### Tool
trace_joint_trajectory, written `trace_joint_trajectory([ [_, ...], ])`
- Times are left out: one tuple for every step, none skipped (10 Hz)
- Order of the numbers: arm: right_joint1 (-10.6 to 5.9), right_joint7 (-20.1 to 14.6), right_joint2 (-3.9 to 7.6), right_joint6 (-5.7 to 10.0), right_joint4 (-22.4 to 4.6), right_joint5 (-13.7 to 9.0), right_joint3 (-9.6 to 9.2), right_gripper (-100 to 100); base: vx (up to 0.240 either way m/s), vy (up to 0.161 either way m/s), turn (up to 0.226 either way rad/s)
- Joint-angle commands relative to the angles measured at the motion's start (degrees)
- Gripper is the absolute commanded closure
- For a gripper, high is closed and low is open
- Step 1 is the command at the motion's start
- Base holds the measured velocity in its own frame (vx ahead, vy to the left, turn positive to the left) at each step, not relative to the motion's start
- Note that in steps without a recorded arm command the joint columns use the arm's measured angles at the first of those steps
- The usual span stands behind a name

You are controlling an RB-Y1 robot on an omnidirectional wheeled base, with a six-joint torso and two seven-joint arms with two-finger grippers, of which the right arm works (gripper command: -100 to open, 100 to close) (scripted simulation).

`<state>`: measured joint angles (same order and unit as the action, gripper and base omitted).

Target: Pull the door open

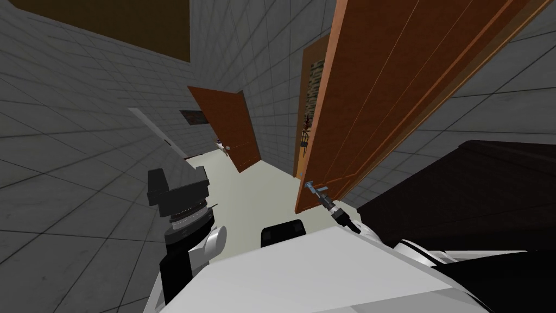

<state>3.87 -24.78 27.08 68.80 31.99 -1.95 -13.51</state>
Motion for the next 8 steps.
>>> trace_joint_trajectory([
  [1.31,-0.31,0.61,2.63,-0.95,0.15,-0.44,100,-0.037,-0.029,0.049],
  [2.27,-0.46,1.08,3.82,-0.9,0.21,-0.67,100,-0.055,-0.046,0.042],
  [3.21,-0.6,1.54,4.96,-0.88,0.28,-0.89,100,-0.073,-0.039,0.04],
  [4.11,-0.72,1.99,6.02,-0.85,0.35,-1.09,100,-0.076,-0.04,0.012],
  [4.95,-0.83,2.4,6.99,-0.84,0.41,-1.27,100,-0.091,-0.042,-0.004],
  [4.95,-0.83,2.4,6.99,-0.84,0.41,-1.27,100,-0.068,-0.027,-0.006],
  [5.72,-0.93,2.78,7.87,-0.83,0.47,-1.44,100,-0.061,-0.028,-0.001],
  [6.39,-1.0,3.11,8.63,-0.83,0.52,-1.58,100,-0.077,-0.039,0.004],
])
